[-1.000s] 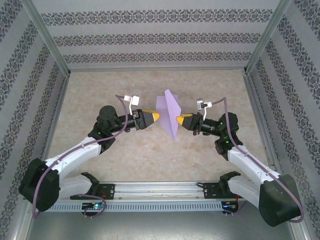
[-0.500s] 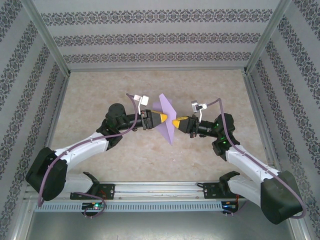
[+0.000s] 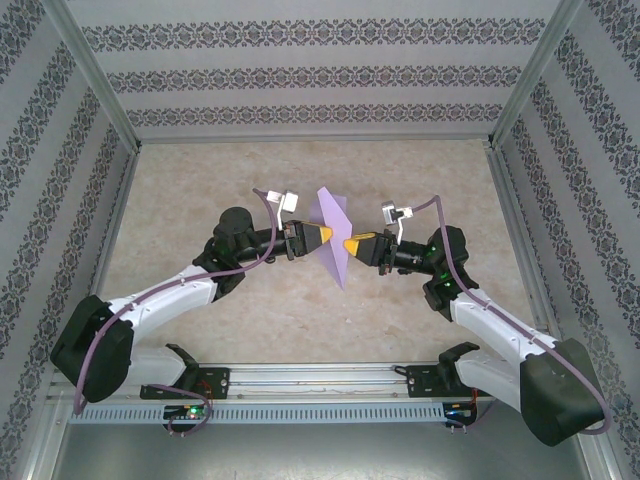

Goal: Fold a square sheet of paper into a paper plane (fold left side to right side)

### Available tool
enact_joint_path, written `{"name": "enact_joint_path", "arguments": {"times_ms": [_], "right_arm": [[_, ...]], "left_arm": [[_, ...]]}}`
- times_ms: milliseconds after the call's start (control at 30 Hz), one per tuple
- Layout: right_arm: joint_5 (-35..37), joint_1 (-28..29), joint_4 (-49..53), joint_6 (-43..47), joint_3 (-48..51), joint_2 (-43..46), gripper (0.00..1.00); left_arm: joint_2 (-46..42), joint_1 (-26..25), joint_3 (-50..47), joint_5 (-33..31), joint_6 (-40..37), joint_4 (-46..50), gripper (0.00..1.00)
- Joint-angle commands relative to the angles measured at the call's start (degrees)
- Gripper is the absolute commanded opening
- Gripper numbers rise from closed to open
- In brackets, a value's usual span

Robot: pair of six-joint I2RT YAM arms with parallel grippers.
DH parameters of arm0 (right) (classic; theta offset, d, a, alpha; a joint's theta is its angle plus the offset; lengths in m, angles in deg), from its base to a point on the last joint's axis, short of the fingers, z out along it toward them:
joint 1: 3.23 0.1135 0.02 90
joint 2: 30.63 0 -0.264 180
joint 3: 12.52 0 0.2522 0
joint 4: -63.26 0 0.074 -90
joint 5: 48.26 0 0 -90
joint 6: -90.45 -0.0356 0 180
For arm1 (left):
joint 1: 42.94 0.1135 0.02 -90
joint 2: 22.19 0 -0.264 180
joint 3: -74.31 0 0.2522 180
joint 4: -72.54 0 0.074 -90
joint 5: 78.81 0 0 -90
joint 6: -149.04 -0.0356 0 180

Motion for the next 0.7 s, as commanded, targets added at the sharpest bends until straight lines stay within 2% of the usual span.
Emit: {"name": "enact_joint_path", "arguments": {"times_ms": [0, 167, 267, 367, 567, 667], "right_arm": [[0.4, 0.6, -2.8, 0.3, 0.2, 0.0, 0.0], [1.2, 0.6, -1.8, 0.1, -0.1, 0.9, 0.0], [1.4, 0.2, 0.0, -0.2, -0.6, 2.4, 0.08], [3.1, -1.4, 4.1, 0.4, -0.4, 5.9, 0.25], [9.0, -6.0, 18.8, 3.1, 3.1, 16.0, 0.59], [10.2, -6.3, 21.4, 2.2, 4.9, 19.0, 0.73]], "left_arm": [[-2.2, -0.5, 0.6, -1.3, -2.0, 0.8, 0.11], [-2.9, -0.6, -0.1, -2.3, -1.9, 0.1, 0.03], [-3.2, -0.7, -0.5, -3.1, -2.2, -0.1, 0.02], [-3.7, -0.8, -1.0, -4.3, -2.6, -0.2, 0.0], [-4.2, -1.2, -1.8, -5.2, -2.9, -1.4, 0.0], [-4.3, -1.2, -1.8, -5.4, -2.9, -1.5, 0.0]]}}
